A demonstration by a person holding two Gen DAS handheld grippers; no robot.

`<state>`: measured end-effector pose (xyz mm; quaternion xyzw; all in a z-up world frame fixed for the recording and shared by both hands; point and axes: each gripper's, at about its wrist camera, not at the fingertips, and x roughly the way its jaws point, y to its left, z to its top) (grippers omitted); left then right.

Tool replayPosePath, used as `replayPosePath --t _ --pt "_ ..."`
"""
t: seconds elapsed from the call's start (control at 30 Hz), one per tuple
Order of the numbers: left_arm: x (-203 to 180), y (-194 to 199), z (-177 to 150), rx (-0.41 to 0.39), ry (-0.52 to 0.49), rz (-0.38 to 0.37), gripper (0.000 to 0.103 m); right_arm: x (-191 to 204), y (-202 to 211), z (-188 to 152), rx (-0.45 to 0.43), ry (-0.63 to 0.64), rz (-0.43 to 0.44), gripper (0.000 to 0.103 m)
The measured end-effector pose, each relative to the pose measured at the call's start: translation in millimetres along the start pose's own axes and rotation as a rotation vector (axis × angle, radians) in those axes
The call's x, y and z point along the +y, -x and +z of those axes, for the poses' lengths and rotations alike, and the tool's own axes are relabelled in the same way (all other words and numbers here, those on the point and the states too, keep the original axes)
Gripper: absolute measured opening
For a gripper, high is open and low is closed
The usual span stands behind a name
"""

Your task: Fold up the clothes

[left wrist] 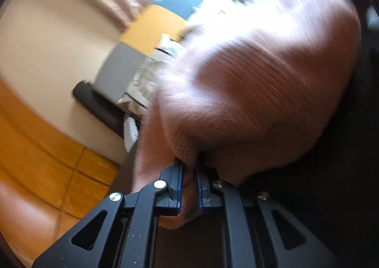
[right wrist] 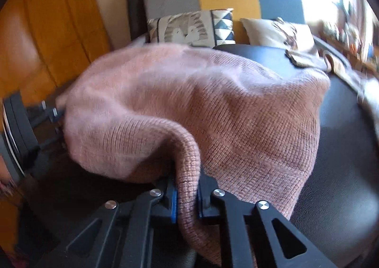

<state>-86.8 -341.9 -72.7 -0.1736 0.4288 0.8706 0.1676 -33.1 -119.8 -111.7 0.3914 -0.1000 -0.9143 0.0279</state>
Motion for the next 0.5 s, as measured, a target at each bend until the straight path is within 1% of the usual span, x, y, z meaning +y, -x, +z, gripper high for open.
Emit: replayPosePath --t 0.07,0.1,0.2,0.37,0.5 --pt "28.7 14.9 12.7 -0.052 0.12 0.022 0.008 -2.5 15.9 10.7 -0.056 -0.034 0.011 0.009" --pt "41.1 20.2 18.8 -0.07 0.165 0.026 0.008 -2.1 25.8 19.0 -0.094 -0.038 0.014 0.009" --pt "75.7 38.9 37.6 -0.136 0.293 0.016 0.008 0.5 54.5 45.0 -0.203 -0.048 0.029 0.009" --pt "104.2 75.2 62.6 -0.241 0.416 -0.002 0.007 8.7 94.1 88.6 -0.336 -0.051 0.087 0.009" --pt "127.9 103.9 76.3 -0.333 0.49 0.017 0.007 15.3 125.7 123.5 -0.443 -0.053 0.134 0.009"
